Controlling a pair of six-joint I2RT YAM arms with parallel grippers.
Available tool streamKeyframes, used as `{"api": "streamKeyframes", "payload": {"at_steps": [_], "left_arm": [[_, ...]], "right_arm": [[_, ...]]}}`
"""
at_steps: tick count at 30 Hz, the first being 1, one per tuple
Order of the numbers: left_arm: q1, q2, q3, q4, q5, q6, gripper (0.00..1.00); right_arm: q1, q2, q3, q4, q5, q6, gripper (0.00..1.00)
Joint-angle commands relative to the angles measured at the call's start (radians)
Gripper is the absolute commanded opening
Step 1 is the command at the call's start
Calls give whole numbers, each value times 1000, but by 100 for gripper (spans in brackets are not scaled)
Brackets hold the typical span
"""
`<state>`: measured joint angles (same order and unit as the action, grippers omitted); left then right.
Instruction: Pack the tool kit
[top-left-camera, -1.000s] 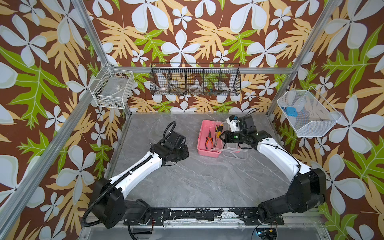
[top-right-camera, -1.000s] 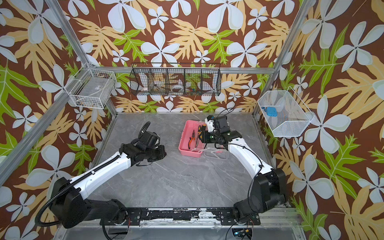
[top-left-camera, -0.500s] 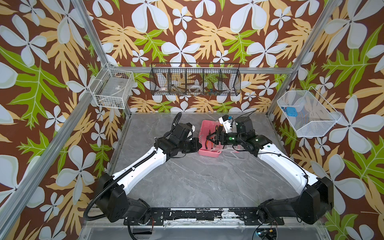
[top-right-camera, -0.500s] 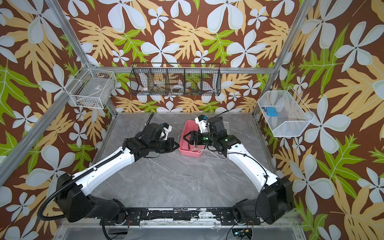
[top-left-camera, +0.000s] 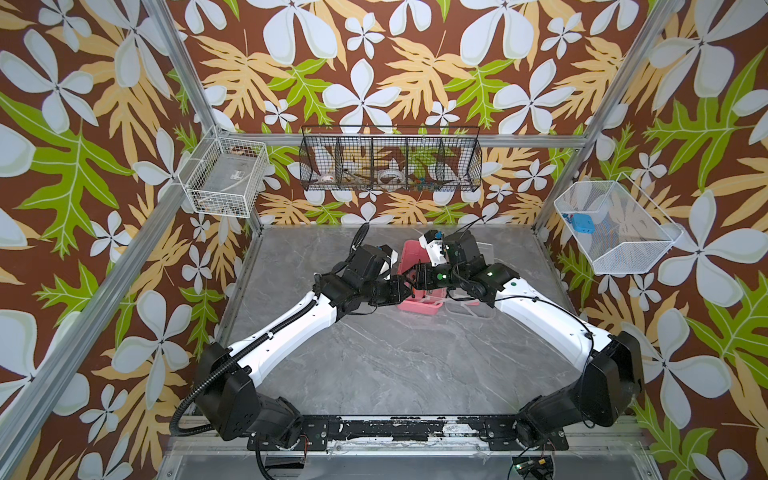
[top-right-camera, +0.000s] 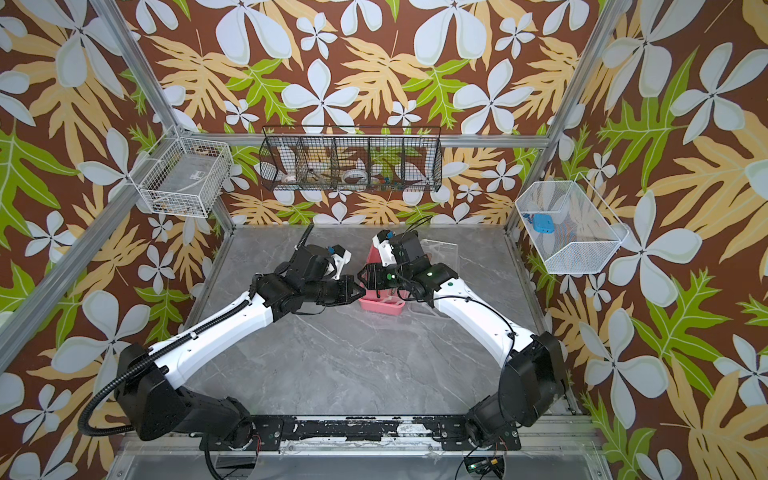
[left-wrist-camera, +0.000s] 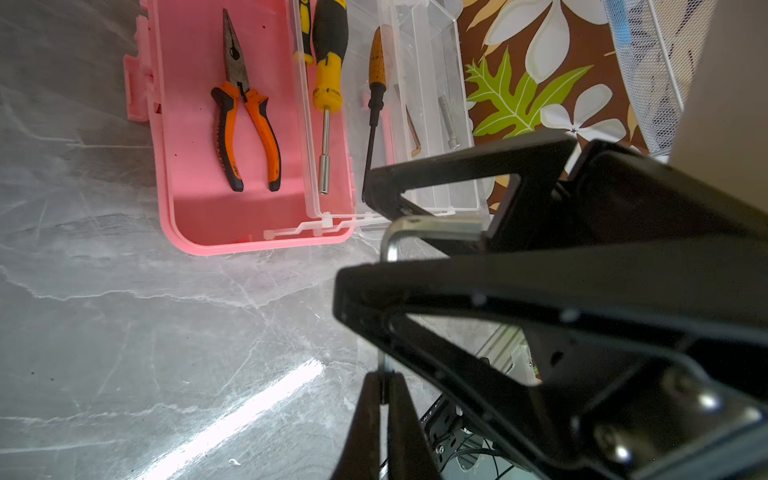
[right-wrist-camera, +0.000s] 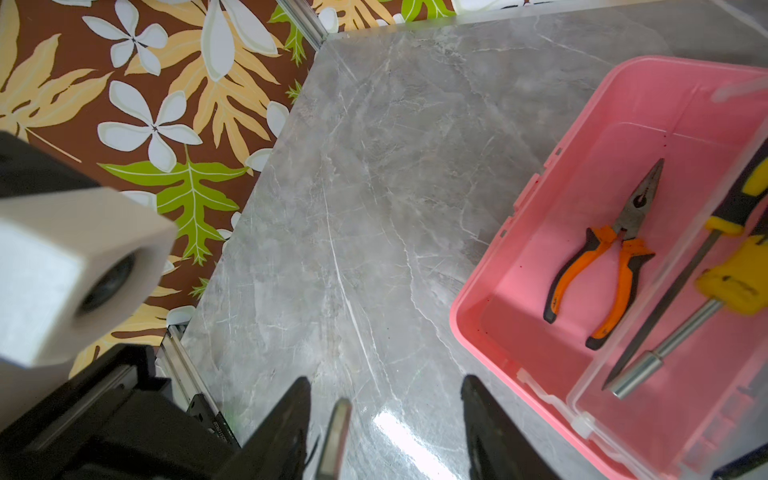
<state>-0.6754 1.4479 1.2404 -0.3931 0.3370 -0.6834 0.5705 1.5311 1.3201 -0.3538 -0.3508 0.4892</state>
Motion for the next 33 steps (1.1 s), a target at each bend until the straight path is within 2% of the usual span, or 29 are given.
{"api": "streamKeyframes", "payload": {"at_steps": [1,10,13,18,20,21,23,27,29,31,33], "left_arm": [[-1,6,10,25,8,-1,0],[-3,28,29,16,9,5,0],[-3,34,37,15,9,3,0],[-3,38,41,17,7,-2,0],[-3,37,36,27,12,-8,3],[-3,36,32,32,14,-11,9],[-3,31,20,45,22,-16,33],[-3,-8,-17,92,31,-31,71],[-3,-40,-32,109,18,-32,90],[-3,-68,-43,110,-2,-28,96],[-1,-98,-59,108,-26,-21,98]], "right_arm": [[5,11,13,2,24,-9,47],[8,36,9,21,-7,14,26],[9,34,3,23,-8,17,14],[9,27,-1,18,11,16,1],[9,28,7,7,29,8,0],[9,29,13,0,40,2,0],[8,34,30,-20,68,-17,0],[-25,44,68,-67,108,-55,0],[-74,44,73,-85,104,-65,0],[-128,34,73,-103,114,-83,0],[-177,26,74,-131,150,-110,0]]}}
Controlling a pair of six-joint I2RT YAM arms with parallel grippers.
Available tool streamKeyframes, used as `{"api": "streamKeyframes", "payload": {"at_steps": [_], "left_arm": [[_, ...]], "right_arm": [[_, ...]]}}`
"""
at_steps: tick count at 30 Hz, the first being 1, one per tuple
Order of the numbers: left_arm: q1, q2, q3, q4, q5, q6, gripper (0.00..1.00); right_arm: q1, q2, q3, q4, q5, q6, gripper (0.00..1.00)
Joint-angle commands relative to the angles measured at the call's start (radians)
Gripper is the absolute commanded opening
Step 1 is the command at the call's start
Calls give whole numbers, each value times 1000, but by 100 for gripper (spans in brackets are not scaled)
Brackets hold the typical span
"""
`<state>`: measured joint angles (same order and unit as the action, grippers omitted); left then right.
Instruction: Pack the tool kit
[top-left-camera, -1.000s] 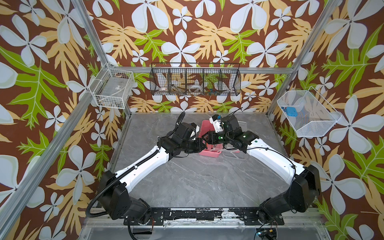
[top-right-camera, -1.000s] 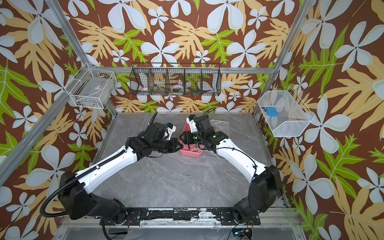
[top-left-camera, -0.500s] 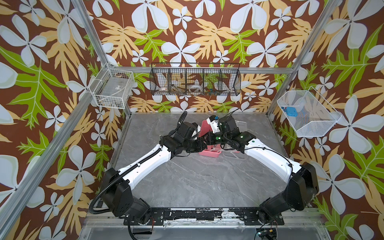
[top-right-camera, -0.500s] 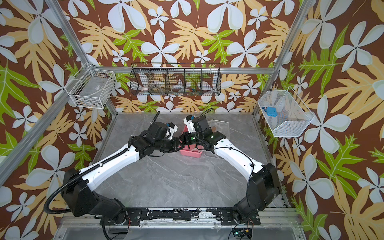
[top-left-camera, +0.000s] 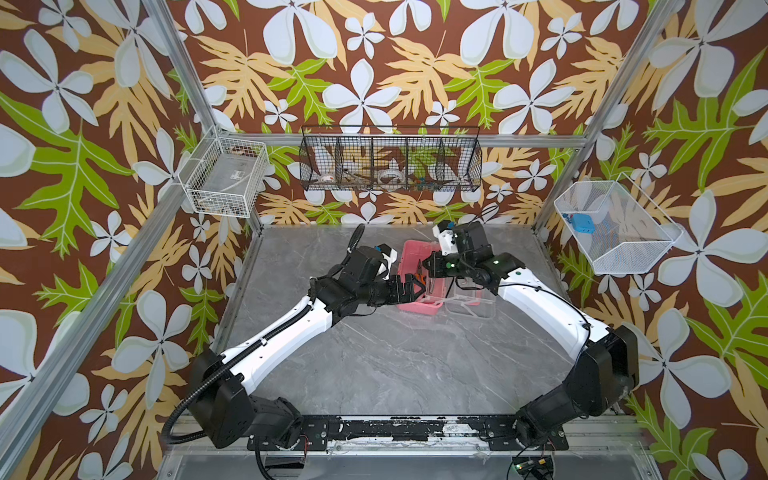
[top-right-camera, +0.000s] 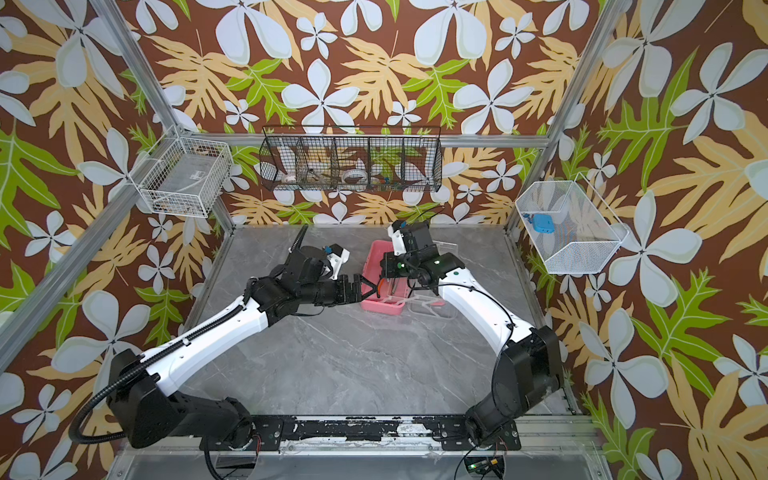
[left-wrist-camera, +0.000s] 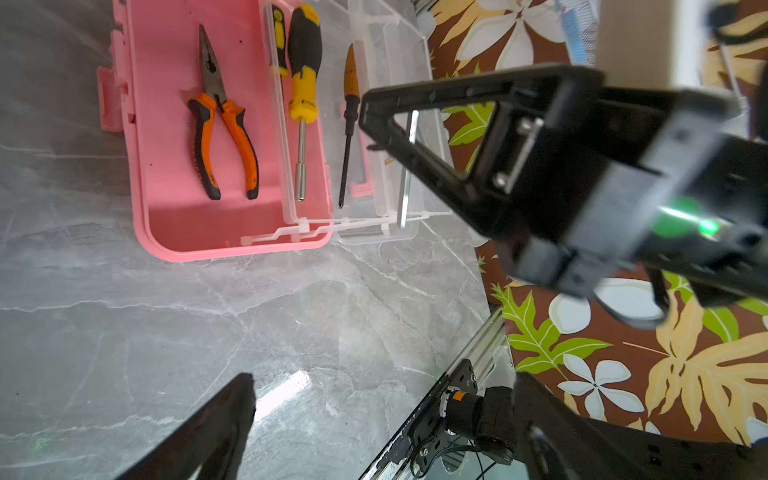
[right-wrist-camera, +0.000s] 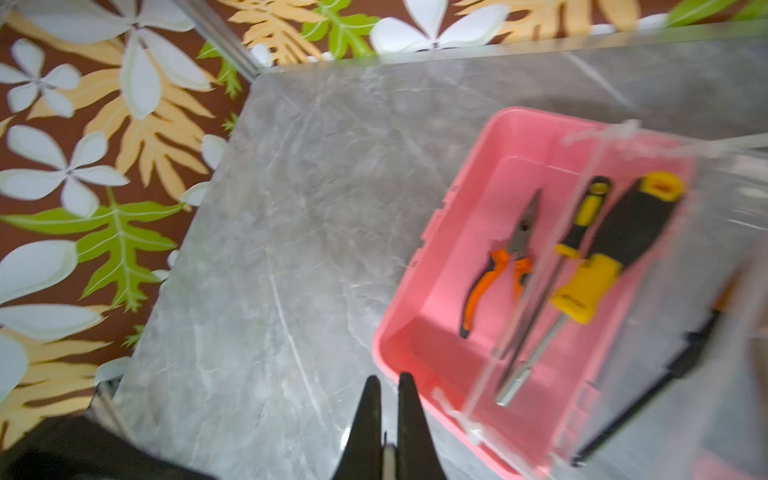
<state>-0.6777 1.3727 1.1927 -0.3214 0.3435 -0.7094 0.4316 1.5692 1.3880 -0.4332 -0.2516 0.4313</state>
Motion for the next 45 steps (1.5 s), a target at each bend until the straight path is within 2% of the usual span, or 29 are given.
{"api": "streamKeyframes", "payload": {"at_steps": [1,7,15,21,23,25,29,37,42,45], "left_arm": [[3,-38,-21,32,-46,8,98],[42,-108,-100,23,-55,-10,98],[64,-157,-141,1,-58,-16,97],[73,-194,-160,-41,-88,-2,97],[76,-205,-162,-48,-99,1,97],[81,-211,-167,-49,-101,2,97],[89,-212,-168,-48,-99,1,98],[105,-218,-171,-59,-139,-2,99],[165,-249,-173,-42,-185,23,100],[183,-263,-173,-17,-254,40,100]], "right_arm": [[-66,-15,8,-71,73,-64,0],[-185,30,28,-94,221,-143,0],[-189,281,254,-181,355,-220,2],[-190,402,373,-230,419,-239,12],[-188,418,385,-232,413,-240,18],[-189,428,387,-227,412,-238,29],[-191,443,397,-236,424,-241,35],[-190,347,386,-235,381,-234,38],[-211,200,310,-172,291,-210,52],[-240,87,213,-103,228,-210,61]]}}
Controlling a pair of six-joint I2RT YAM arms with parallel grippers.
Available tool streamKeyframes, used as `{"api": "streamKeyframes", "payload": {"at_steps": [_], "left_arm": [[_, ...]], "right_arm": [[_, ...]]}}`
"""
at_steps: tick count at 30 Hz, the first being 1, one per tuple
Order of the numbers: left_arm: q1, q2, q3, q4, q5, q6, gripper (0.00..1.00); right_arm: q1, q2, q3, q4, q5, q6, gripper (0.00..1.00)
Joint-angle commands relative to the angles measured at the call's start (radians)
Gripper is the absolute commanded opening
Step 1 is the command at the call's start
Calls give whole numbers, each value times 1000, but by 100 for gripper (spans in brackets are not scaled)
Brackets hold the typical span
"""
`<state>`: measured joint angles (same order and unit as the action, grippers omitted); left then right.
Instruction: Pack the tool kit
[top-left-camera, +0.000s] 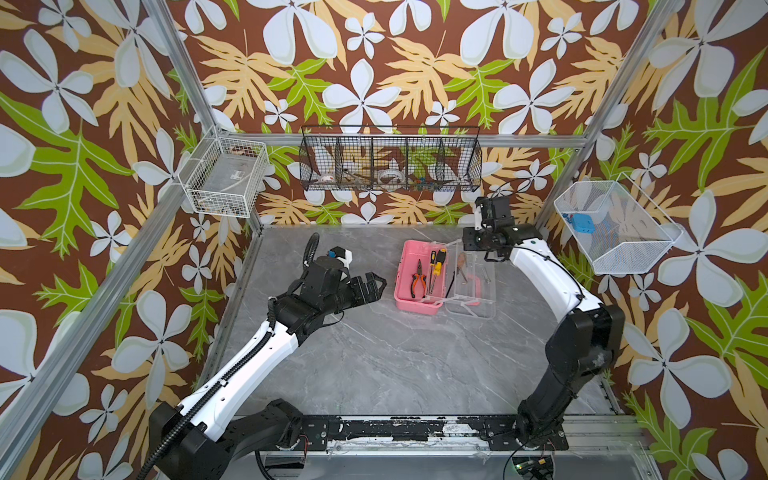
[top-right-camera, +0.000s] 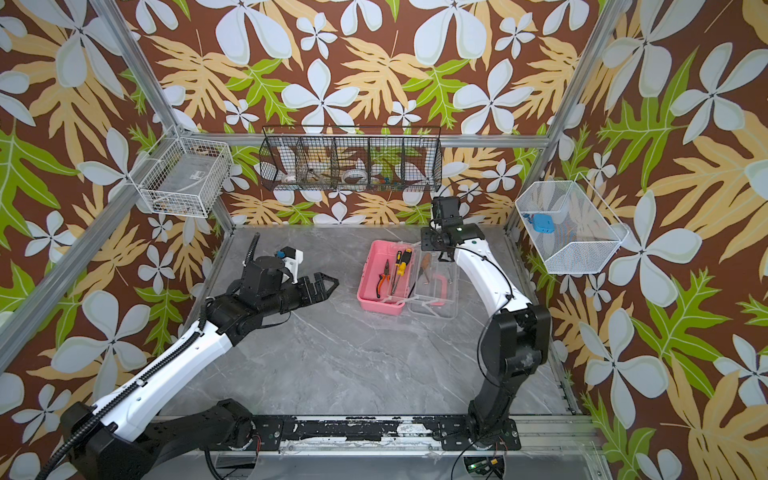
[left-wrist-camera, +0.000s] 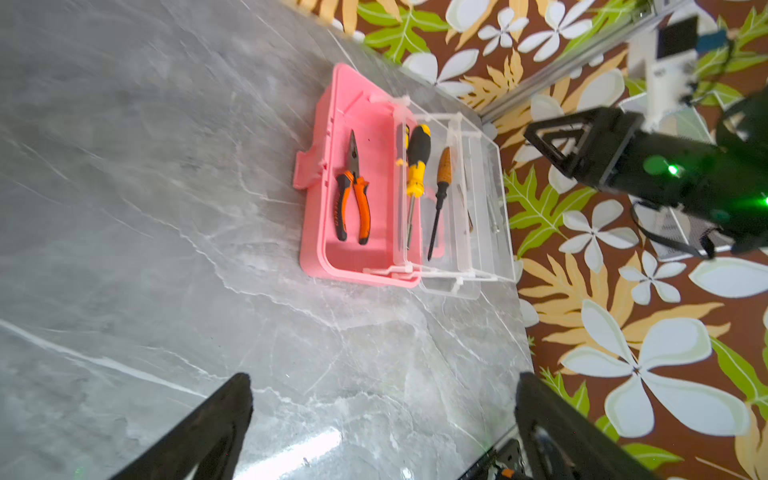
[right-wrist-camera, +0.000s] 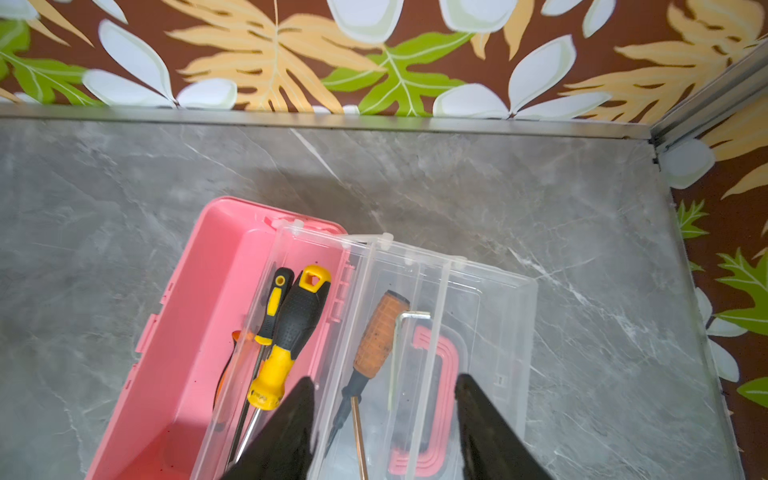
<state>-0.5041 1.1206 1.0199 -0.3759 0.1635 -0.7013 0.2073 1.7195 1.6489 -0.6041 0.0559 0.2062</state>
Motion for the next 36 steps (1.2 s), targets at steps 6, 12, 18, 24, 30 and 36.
{"api": "streamKeyframes", "payload": {"at_steps": [6,12,18,24,30,36], "left_arm": [[10,-78,-7,92,-325,57,100],[11,-193,-55,174,-561,120,100],[11,-266,-127,249,-621,213,100],[13,-140,-71,208,-518,219,96],[19,18,-19,226,-366,199,84],[31,142,28,279,-225,174,91]], "right_arm": [[-33,-297,-274,241,-92,-22,68],[-33,-475,-446,331,-29,-46,75],[-33,-595,-575,339,2,-16,76],[-182,-606,-630,252,-207,127,56],[-310,-617,-740,206,-428,194,43],[-310,-626,-823,189,-433,223,45]]}}
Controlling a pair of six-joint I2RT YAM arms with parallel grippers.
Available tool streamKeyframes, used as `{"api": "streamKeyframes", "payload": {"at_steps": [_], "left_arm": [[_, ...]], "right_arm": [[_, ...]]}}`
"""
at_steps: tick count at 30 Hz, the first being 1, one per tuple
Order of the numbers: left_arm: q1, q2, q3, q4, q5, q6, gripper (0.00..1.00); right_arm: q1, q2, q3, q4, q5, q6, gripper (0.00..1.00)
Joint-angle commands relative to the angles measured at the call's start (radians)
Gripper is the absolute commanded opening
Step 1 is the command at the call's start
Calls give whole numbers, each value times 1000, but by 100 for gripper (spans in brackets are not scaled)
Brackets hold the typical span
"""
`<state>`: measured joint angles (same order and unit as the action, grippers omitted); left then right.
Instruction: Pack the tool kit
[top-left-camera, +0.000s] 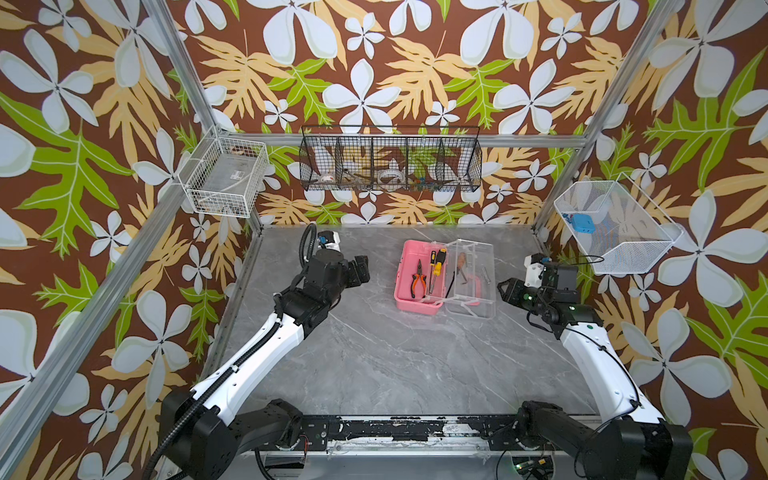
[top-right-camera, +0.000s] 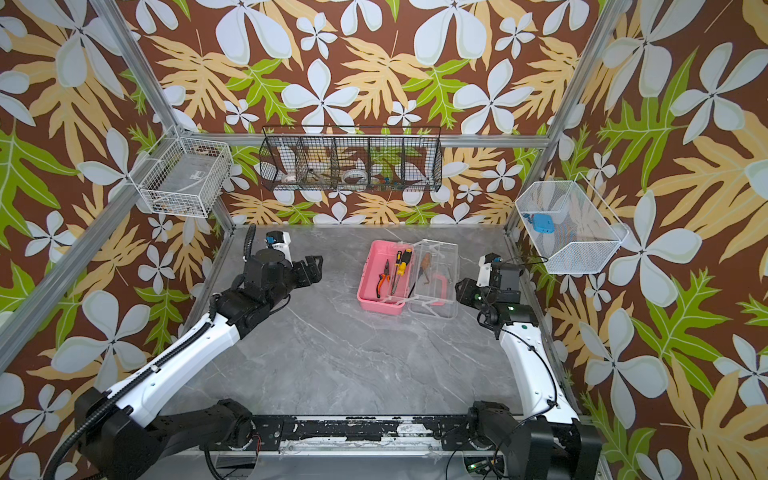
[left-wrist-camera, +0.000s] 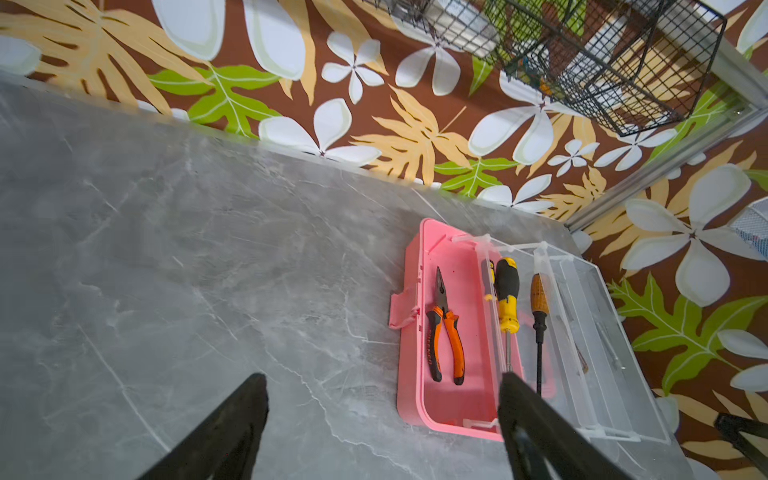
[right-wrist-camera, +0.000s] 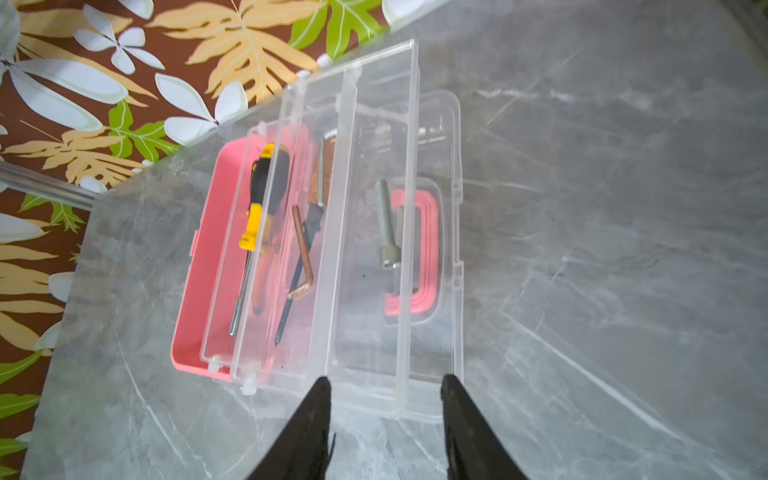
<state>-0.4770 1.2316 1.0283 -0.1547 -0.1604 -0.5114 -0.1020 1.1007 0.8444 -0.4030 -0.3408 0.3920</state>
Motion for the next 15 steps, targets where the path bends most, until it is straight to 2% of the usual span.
{"api": "streamKeyframes", "payload": {"at_steps": [1,2,3,6,9,15], "left_arm": [[4,62,31,63,129,-17,91],[3,90,44,63,153,-17,90],[4,124,58,61,181,-20,85],[4,216,91,60,254,-21,62],[5,270,96,66,257,-30,54],[6,345,108,77,246,-21,49]], "right_arm": [[-1,-11,-34,-6,-39,53,45],[-1,-17,-47,-1,-38,69,45],[-1,-23,-65,4,-37,90,45],[-1,-53,-126,33,-41,149,41],[-1,-68,-196,64,-59,195,36],[-25,-103,-292,108,-97,241,22]]}}
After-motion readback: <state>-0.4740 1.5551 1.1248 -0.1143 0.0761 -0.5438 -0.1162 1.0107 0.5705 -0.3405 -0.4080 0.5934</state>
